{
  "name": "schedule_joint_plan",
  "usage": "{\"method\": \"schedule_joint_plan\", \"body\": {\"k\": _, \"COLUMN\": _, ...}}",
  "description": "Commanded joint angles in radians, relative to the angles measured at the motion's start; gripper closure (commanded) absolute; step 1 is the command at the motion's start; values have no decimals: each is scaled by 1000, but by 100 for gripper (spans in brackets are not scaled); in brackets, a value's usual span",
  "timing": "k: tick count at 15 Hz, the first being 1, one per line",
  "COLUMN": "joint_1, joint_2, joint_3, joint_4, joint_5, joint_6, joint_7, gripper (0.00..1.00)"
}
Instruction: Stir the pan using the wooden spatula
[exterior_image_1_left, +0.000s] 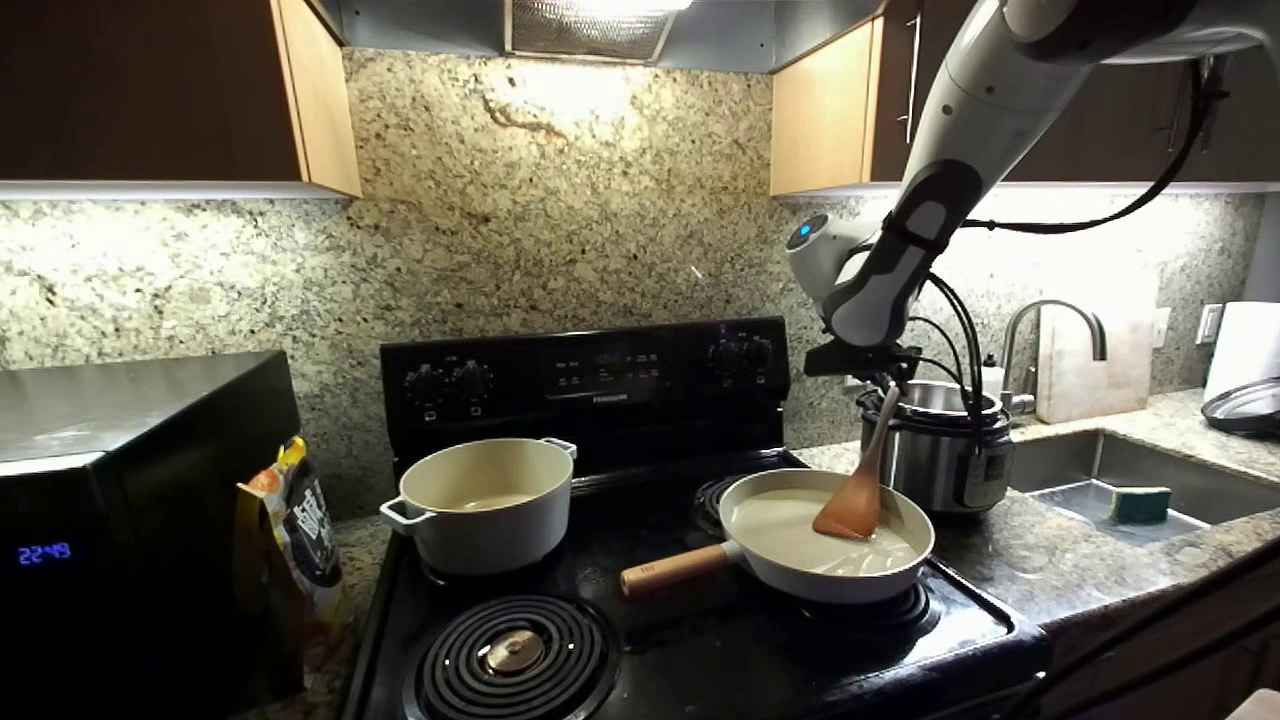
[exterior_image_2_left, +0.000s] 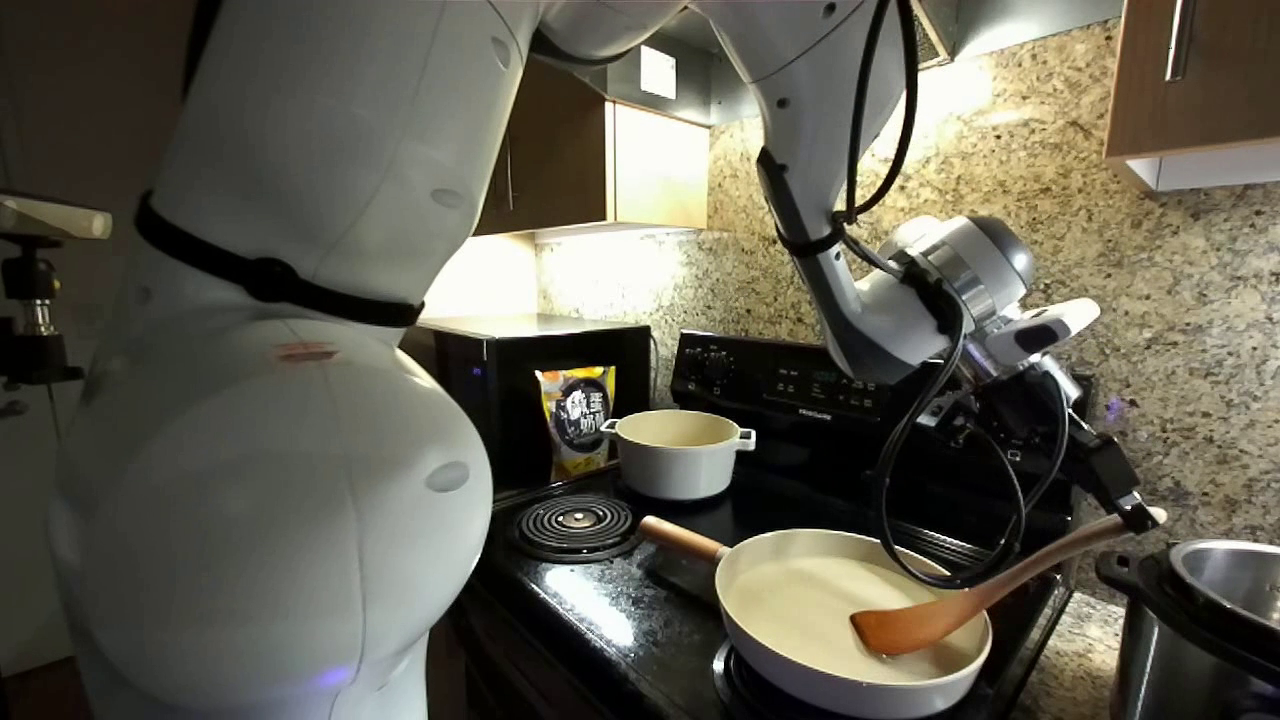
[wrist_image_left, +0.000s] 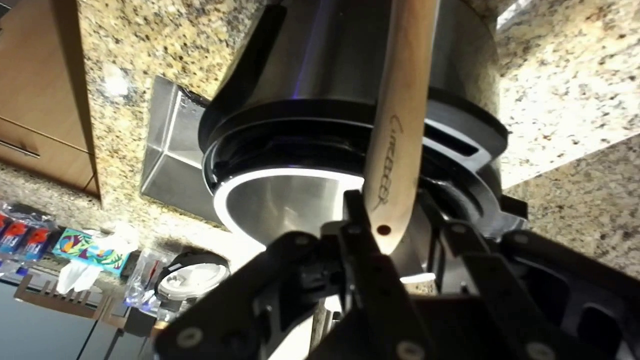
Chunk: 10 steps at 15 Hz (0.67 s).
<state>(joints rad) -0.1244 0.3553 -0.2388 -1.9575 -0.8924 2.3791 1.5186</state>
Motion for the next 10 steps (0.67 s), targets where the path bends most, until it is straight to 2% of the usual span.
{"method": "schedule_joint_plan", "body": {"k": 1, "joint_1": 33, "joint_2": -4, "joint_3": 22, "joint_4": 40, "joint_5": 13, "joint_6": -45, "joint_7": -25, "gripper": 93}}
{"method": "schedule_joint_plan", "body": {"k": 6, "joint_1": 80, "joint_2": 9, "joint_3": 53, "joint_4": 79, "joint_5": -8, "joint_6": -83, "joint_7": -25, "gripper": 93}}
{"method": "schedule_joint_plan", "body": {"k": 10, "joint_1": 96, "joint_2": 13, "joint_3": 63, "joint_4": 63, "joint_5": -17, "joint_6": -67, "joint_7": -25, "gripper": 93}}
